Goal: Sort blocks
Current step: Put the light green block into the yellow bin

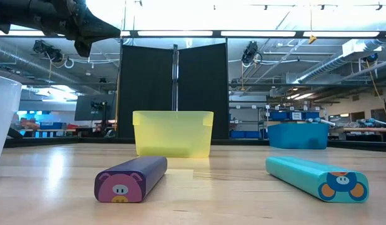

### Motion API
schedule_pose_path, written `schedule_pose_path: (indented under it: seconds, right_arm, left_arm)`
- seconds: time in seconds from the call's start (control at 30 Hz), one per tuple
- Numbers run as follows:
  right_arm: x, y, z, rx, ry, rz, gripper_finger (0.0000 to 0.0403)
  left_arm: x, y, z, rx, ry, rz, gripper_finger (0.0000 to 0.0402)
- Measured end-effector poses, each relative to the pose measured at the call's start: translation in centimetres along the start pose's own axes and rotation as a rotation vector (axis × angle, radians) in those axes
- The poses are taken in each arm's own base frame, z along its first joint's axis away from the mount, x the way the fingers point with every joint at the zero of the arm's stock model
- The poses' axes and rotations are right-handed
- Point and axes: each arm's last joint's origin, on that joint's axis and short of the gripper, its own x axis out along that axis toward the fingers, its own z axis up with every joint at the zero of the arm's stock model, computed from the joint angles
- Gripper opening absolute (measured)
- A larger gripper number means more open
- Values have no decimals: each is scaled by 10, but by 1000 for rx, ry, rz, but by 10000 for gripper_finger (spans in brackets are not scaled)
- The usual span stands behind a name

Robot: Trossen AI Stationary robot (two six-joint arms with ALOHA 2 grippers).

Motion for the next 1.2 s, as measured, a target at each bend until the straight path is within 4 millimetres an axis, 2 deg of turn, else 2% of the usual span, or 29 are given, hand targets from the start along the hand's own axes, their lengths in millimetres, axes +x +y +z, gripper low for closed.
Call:
schedule_pose_path:
  seconds: [0.23,0.57,0.9,1.03,1.2]
  right_arm:
    - [1,2,-1,14,3,22,118]
    - [-3,2,0,18,-29,46,115]
    - [-36,0,15,16,-288,176,115]
    - [-58,-1,37,-1,-489,244,115]
    - [-82,5,86,-79,-783,282,115]
  left_arm:
    - [0,0,0,6,0,1,6]
    - [0,0,0,7,0,1,6]
    - [0,0,0,7,0,1,6]
    - [0,0,0,7,-1,1,6]
    - [0,0,0,7,-1,1,6]
